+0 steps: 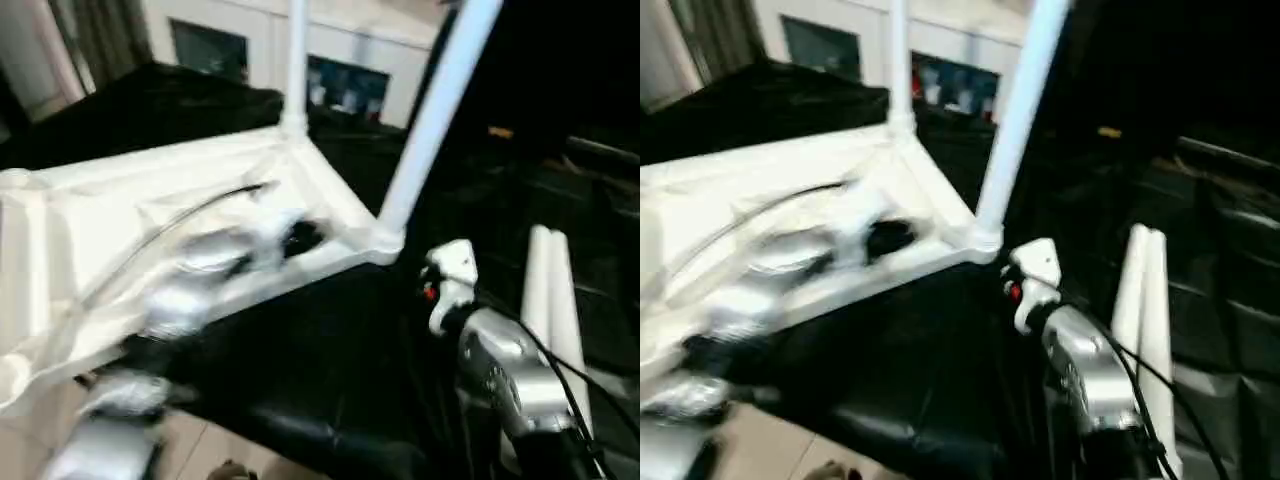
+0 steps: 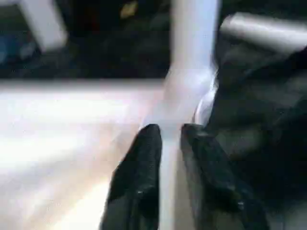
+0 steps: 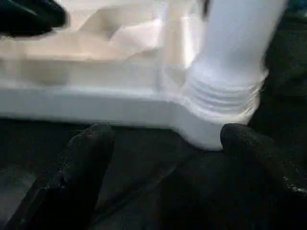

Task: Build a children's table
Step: Rotate table base

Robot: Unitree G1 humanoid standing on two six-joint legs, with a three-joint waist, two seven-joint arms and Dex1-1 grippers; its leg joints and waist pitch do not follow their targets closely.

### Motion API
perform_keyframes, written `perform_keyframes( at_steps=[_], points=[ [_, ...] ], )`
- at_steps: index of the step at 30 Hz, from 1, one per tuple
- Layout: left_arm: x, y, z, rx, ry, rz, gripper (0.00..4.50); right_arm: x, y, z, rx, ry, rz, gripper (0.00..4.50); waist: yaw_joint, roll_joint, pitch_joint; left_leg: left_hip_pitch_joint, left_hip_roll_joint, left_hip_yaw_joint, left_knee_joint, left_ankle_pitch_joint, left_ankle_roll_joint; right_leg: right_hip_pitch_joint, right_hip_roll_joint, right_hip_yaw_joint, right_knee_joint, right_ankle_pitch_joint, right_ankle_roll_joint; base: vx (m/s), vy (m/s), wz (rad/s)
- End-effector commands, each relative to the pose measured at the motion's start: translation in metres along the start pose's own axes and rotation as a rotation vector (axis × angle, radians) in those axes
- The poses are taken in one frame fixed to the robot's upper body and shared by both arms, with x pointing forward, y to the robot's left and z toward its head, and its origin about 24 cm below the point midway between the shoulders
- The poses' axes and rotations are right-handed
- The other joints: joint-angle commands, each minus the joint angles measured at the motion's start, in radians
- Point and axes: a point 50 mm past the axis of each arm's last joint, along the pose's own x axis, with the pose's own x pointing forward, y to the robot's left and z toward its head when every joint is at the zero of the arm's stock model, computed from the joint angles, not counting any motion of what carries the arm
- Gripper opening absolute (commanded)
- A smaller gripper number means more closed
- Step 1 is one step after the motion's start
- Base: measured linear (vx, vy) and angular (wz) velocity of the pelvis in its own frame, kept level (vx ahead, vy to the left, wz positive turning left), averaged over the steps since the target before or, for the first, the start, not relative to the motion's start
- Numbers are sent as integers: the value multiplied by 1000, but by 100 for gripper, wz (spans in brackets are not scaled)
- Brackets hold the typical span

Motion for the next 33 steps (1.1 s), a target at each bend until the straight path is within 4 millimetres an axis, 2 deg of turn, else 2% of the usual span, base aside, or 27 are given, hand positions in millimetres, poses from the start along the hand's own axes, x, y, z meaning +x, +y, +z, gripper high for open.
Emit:
perform_keyframes(
  at_steps=[1, 3, 4, 5, 6, 8, 9, 10, 11, 12, 13, 14, 16, 20, 22, 25, 27, 29, 33],
  points=[
    [-19, 2, 9, 19, -21, -26, 120, 0, 7, 2, -11, 12, 47, 390, 6, 5, -63, 21, 45, -23, -61, -116, 38, 55, -91, 54, -67, -33, -190, 0, 0, 0],
    [-43, 8, 4, 23, 29, -3, 126, 2, 10, 0, -11, 18, 60, 390, 4, 7, -60, 26, 43, -18, -62, -124, 25, 46, -82, 56, -70, -31, -193, 0, 0, 0],
    [-52, 12, 3, 24, 46, 19, 126, 4, 11, 0, -12, 19, 62, 390, 6, 6, -60, 29, 44, -18, -62, -128, 20, 46, -83, 56, -69, -32, -195, 0, 0, 0],
    [-58, 14, 2, 26, 57, 33, 126, 4, 11, 0, -12, 20, 63, 390, 8, 9, -57, 28, 44, -18, -65, -137, 15, 43, -82, 56, -69, -45, -194, 0, 0, 0],
    [-75, 25, 0, 26, 98, 110, 126, 7, 13, -1, -12, 24, 60, 390, 13, 8, -57, 35, 45, -17, -65, -158, 3, 39, -82, 57, -69, -57, -192, 0, 0, 0],
    [-98, 39, -2, 14, 156, 226, 126, 10, 14, -1, -11, 33, 48, 390, 9, 11, -55, 30, 41, -20, -70, -174, -12, 43, -81, 56, -71, -87, -178, 0, 0, 0],
    [-101, 41, -3, 9, 165, 248, 105, 11, 14, -2, -10, 34, 44, 390, 7, 11, -56, 31, 42, -21, -71, -179, -19, 43, -81, 56, -70, -91, -173, 0, 0, 0],
    [-117, 51, -7, -17, 202, 340, 93, 13, 15, -2, 4, 33, 31, 390, 9, 11, -56, 35, 42, -21, -71, -185, -27, 40, -81, 57, -71, -93, -168, 0, 0, 0],
    [-117, 51, -7, -17, 202, 340, 87, 13, 15, -2, 4, 33, 31, 373, 7, 10, -54, 32, 40, -22, -73, -190, -32, 41, -81, 57, -71, -93, -167, 0, 0, 0],
    [-129, 58, -12, -37, 252, 418, 88, 15, 15, -2, 11, 35, 25, 362, 10, 11, -56, 36, 42, -22, -72, -196, -39, 40, -82, 57, -69, -88, -166, 0, 0, 0],
    [-133, 61, -14, -38, 280, 450, 89, 16, 16, -2, 12, 37, 23, 355, 9, 11, -57, 36, 42, -22, -73, -195, -40, 39, -81, 58, -69, -82, -165, 0, 0, 0],
    [-141, 69, -19, -27, 343, 540, 66, 19, 17, -2, 7, 40, 22, 350, 10, 14, -57, 37, 40, -23, -73, -203, -46, 40, -80, 58, -69, -73, -164, 0, 0, 0],
    [-143, 71, -20, -24, 359, 563, 53, 19, 17, -2, 5, 41, 23, 336, 9, 11, -56, 35, 39, -24, -74, -206, -47, 43, -81, 59, -71, -74, -159, 0, 0, 0],
    [-146, 79, -29, -2, 436, 661, 28, 22, 18, -2, 6, 42, 14, 301, 11, 14, -56, 38, 39, -26, -75, -218, -55, 45, -84, 60, -73, -84, -158, 0, 0, 0],
    [-144, 83, -33, 26, 461, 686, 9, 23, 19, -2, 6, 41, 12, 271, 13, 15, -55, 40, 37, -26, -76, -236, -56, 43, -84, 60, -79, -106, -151, 0, 0, 0],
    [-138, 86, -42, 93, 518, 686, 4, 24, 20, -2, 7, 41, 8, 261, 15, 15, -57, 41, 39, -30, -77, -250, -60, 45, -86, 60, -79, -121, -144, 0, 0, 0],
    [-134, 88, -45, 108, 530, 696, 0, 25, 20, -3, 8, 41, 7, 242, 15, 20, -60, 42, 39, -30, -76, -236, -66, 44, -85, 59, -74, -81, -154, 0, 0, 0],
    [-130, 90, -51, 137, 560, 678, 0, 25, 21, -3, 9, 43, 6, 226, 14, 15, -62, 40, 38, -30, -74, -220, -62, 47, -86, 59, -71, -50, -161, 0, 0, 0],
    [-121, 90, -61, 162, 590, 628, 0, 29, 24, -6, 9, 54, 8, 185, 16, 18, -63, 41, 40, -30, -74, -210, -63, 48, -89, 59, -68, -23, -167, 0, 0, 0]
  ],
)
